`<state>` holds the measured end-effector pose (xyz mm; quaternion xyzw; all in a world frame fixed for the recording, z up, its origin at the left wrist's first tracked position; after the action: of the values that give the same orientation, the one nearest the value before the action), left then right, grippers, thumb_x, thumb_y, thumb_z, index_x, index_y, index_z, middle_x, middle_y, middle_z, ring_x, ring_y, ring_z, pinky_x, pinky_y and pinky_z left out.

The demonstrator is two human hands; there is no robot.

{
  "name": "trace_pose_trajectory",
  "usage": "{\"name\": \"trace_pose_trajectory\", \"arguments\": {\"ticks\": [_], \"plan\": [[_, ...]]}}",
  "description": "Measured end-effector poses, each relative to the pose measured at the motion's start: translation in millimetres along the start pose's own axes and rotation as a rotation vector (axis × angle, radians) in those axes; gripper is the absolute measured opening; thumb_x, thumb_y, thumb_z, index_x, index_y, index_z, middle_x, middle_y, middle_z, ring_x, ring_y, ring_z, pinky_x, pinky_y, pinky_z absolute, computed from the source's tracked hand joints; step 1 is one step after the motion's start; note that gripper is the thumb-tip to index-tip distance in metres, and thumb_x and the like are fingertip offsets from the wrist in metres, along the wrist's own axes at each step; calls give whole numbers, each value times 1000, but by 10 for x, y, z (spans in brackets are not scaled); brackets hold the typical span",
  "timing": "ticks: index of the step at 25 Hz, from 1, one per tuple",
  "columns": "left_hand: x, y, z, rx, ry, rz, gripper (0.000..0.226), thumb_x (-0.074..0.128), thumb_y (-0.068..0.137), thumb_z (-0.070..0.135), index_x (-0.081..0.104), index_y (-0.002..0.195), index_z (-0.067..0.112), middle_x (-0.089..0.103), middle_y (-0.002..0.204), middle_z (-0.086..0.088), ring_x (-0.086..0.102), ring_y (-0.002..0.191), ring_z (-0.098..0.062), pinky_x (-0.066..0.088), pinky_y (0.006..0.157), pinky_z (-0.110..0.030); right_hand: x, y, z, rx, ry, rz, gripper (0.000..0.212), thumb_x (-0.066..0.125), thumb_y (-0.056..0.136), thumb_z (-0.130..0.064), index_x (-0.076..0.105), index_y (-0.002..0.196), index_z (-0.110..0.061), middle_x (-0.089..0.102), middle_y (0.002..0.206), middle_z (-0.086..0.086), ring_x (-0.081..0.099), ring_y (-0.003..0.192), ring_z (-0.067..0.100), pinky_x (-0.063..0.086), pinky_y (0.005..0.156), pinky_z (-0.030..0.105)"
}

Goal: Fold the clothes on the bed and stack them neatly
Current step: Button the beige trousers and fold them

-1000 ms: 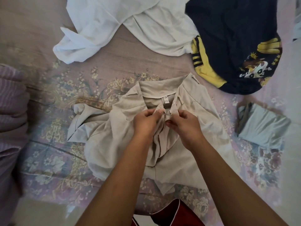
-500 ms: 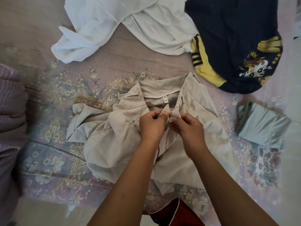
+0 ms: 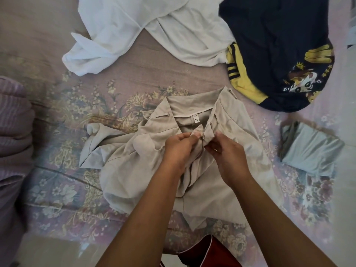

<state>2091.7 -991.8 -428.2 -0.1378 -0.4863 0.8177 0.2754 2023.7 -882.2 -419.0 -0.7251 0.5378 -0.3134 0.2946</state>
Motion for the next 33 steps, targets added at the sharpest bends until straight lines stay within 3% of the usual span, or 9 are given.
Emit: {"name": "trace_pose_trajectory", "arguments": {"ticks": [3,9,12,15,17,19,22,25,33], "plan": [[-6,9,6,50,57,-34,20,70,95,15,71,105,-2,70,77,-9,63,63,-11,54,65,-24,4,47,-33,73,5,-29,12,61,98,-1,68,103,7,68,78,7,63,71,14,53,71,23],[-43,-15,52,161,141,-49,13,69,93,4,71,104,-3,71,80,-7,66,70,-15,56,68,-26,47,116,-175,165,-294,-150,7,67,95,-4,68,93,3,58,71,8,56,64,13,54,64,23],[-55,-33,101,213,149,30,15,70,95,17,72,99,3,72,82,-5,66,71,-13,54,71,-27,104,129,-270,-50,-573,-81,15,65,97,-4,68,92,9,62,74,13,59,70,19,54,69,28],[-6,-73,111,300,324,130,31,68,95,40,72,85,11,71,77,1,63,69,-10,49,69,-24,196,-14,-250,-381,-986,57,17,60,99,-6,66,99,10,67,96,22,60,93,32,45,86,42],[18,-95,70,293,385,136,27,73,92,38,74,80,14,72,75,2,66,70,-10,51,71,-25,244,-122,-131,-510,-1116,63,18,55,101,-3,64,105,13,64,105,29,56,101,40,41,91,48],[18,-79,27,238,283,98,21,75,92,25,74,78,9,71,70,-2,65,66,-13,54,73,-30,237,-182,-40,-536,-1048,96,18,55,100,-1,65,105,13,63,107,29,57,104,41,42,92,48],[-9,-35,11,208,236,93,21,71,94,15,72,75,5,70,65,-6,65,61,-18,58,71,-34,212,-187,24,-423,-799,147,14,58,100,-3,66,103,8,65,106,20,60,101,29,48,90,38],[-14,2,17,222,234,89,25,67,96,11,68,72,4,69,64,-8,65,60,-21,60,70,-36,186,-135,74,-249,-584,167,10,61,100,-6,68,96,-1,70,96,10,65,91,19,54,84,31],[-36,-73,42,327,395,177,20,67,94,12,60,75,10,69,75,-7,64,70,-19,51,70,-30,235,-96,146,77,-84,162,16,57,100,1,65,86,2,65,75,11,63,71,18,57,82,31]]}}
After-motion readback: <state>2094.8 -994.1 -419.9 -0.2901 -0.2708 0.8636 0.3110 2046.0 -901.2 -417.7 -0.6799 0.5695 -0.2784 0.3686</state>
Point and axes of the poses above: each hand's wrist, its own y-axis towards the middle knuckle, its own x-axis out of the palm, z = x × y, the point moved 4 cm from there along y, towards the middle knuckle
